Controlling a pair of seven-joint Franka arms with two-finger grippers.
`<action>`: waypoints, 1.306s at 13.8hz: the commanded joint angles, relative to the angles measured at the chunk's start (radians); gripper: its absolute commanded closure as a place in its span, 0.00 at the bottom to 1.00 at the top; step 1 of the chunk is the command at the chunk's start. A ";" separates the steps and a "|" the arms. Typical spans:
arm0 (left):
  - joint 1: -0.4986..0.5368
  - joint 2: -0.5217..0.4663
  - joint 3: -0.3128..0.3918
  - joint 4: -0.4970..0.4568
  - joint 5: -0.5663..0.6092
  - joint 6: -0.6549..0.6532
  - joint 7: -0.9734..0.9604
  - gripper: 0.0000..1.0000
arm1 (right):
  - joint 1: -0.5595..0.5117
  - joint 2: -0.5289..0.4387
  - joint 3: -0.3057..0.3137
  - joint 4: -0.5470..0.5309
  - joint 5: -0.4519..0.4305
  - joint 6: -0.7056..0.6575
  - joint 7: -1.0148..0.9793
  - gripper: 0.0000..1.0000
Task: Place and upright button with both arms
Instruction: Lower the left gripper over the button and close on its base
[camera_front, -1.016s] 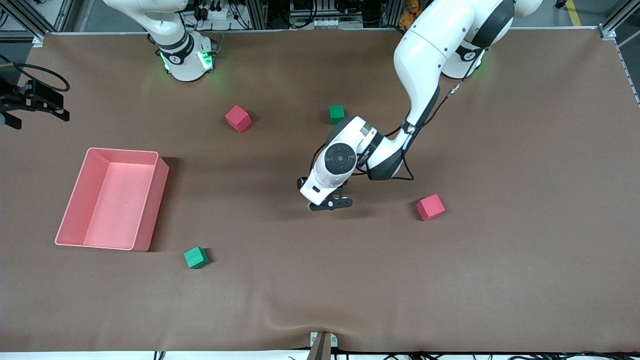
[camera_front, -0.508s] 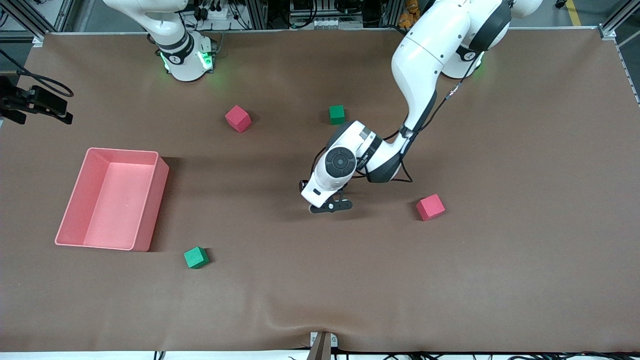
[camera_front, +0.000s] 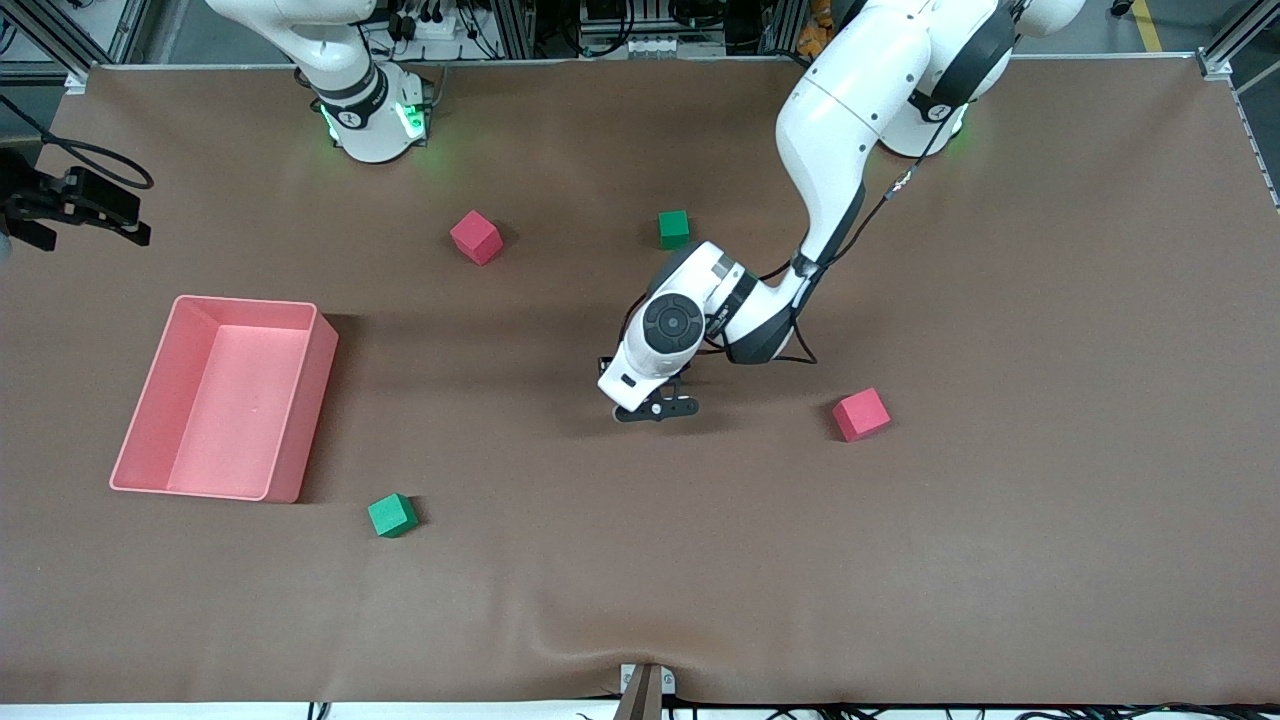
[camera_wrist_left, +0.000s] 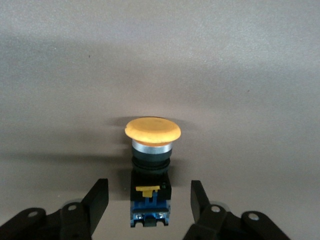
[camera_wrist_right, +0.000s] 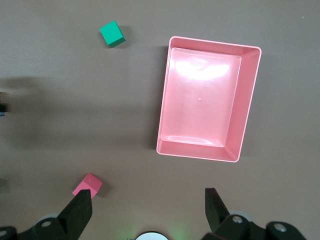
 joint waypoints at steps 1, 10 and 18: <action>-0.006 0.012 0.013 0.022 -0.014 0.007 0.015 0.32 | -0.009 -0.003 -0.008 0.011 0.004 -0.013 -0.012 0.00; -0.006 0.013 0.013 0.022 -0.012 0.009 0.022 0.59 | 0.001 -0.003 0.003 0.011 0.009 -0.003 -0.035 0.00; -0.006 -0.039 0.014 0.020 -0.008 0.006 0.005 0.88 | 0.016 -0.003 0.001 0.011 0.029 0.014 -0.035 0.00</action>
